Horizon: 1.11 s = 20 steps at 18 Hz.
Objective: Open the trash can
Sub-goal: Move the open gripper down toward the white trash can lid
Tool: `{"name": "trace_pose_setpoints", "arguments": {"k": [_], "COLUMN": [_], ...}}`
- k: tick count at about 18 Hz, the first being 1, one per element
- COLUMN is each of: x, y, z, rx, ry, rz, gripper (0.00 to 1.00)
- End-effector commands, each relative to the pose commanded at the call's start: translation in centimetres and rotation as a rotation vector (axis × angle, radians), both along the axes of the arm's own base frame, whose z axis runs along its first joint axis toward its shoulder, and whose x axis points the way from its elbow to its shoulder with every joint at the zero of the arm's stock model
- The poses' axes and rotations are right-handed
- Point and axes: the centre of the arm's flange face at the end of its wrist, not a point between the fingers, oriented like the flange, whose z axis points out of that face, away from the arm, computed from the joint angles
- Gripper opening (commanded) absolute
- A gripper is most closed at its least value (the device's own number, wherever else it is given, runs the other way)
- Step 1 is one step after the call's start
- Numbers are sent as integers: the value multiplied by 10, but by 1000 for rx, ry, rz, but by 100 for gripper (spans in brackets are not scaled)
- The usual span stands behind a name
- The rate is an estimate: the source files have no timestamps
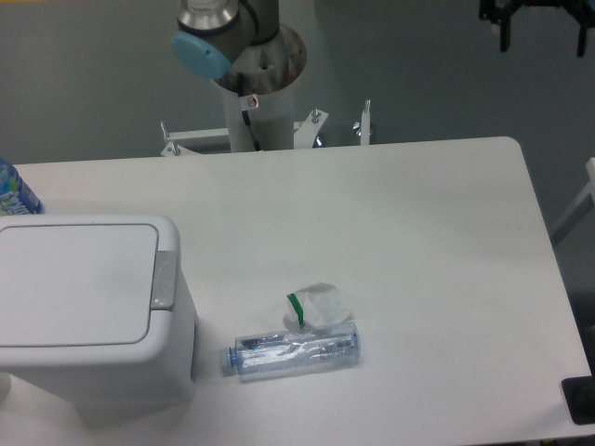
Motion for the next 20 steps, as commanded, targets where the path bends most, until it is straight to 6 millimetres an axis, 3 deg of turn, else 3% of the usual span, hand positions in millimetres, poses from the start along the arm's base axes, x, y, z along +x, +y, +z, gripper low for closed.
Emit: {"name": "trace_pose_setpoints", "arguments": {"k": [9, 15, 20], "x": [3, 38, 84], "y": [9, 83, 179], "z": [-1, -3, -11], "rx": [43, 197, 313], "ry": [-21, -131, -184], "rz": [59, 284, 373], "gripper": [100, 100, 100]}}
